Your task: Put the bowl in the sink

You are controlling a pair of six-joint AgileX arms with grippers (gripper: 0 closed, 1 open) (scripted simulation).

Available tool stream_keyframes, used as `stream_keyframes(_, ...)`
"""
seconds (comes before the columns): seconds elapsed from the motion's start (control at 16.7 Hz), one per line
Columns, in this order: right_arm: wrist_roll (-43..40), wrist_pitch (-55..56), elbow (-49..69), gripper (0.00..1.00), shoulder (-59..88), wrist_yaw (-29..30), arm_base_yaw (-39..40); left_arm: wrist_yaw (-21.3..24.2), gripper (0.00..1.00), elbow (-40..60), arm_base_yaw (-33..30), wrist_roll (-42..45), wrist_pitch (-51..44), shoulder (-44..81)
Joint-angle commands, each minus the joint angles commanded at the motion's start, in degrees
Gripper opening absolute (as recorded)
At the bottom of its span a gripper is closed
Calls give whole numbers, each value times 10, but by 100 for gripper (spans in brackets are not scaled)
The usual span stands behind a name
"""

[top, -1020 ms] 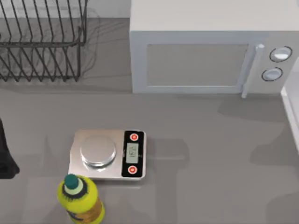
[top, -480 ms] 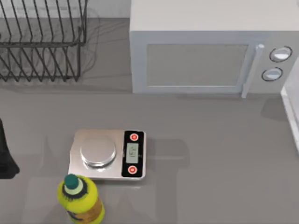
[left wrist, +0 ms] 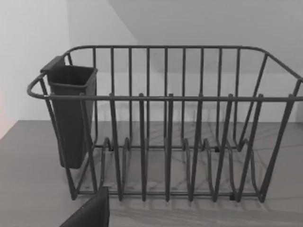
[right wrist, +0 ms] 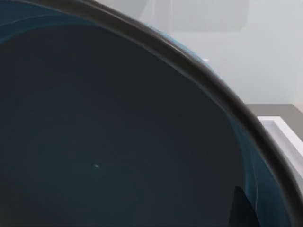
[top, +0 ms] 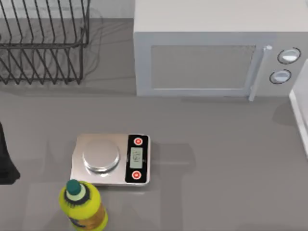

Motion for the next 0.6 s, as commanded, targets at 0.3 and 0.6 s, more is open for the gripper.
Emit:
stream_keyframes(0.3, 0, 0, 0, 45, 0, 0, 0, 0, 100, 0, 0, 0, 0, 0)
stream_keyframes(0.6, 0, 0, 0, 83, 0, 0, 0, 0, 100, 0, 0, 0, 0, 0)
